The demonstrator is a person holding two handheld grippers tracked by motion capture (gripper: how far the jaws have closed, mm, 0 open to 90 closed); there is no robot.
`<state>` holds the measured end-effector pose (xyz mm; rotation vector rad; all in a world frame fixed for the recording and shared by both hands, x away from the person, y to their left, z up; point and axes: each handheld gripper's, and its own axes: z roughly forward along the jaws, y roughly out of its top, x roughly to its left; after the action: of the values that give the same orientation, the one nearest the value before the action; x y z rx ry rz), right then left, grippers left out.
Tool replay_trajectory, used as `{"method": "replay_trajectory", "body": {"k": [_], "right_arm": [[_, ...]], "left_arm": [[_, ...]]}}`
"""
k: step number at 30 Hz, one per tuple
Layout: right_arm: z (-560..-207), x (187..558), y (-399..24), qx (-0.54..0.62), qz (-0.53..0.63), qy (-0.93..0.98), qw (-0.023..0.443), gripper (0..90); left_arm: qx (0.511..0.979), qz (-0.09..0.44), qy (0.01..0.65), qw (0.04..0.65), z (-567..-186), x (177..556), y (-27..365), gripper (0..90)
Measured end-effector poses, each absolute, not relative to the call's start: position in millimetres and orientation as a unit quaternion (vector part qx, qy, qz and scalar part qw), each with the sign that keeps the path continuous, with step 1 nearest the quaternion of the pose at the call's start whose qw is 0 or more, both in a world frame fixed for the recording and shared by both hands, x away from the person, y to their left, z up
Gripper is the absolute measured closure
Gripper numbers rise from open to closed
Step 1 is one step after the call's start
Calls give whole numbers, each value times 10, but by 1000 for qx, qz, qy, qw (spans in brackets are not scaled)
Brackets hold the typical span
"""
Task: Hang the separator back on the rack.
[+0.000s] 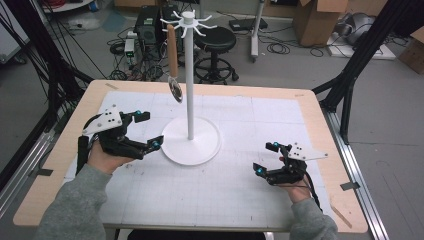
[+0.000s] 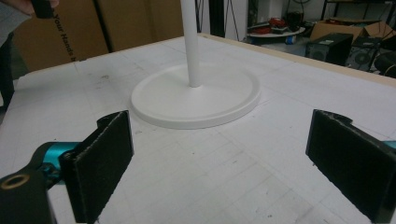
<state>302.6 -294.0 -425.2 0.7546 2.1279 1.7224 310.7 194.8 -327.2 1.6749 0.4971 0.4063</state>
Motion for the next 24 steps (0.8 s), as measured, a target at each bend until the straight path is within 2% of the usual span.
{"method": "replay_trajectory", "body": {"k": [24], "right_arm": [[-4245, 3023, -2957, 265, 601, 739, 147, 66]], "left_arm": [[742, 170, 249, 599, -3842, 2990, 2066, 68]]}}
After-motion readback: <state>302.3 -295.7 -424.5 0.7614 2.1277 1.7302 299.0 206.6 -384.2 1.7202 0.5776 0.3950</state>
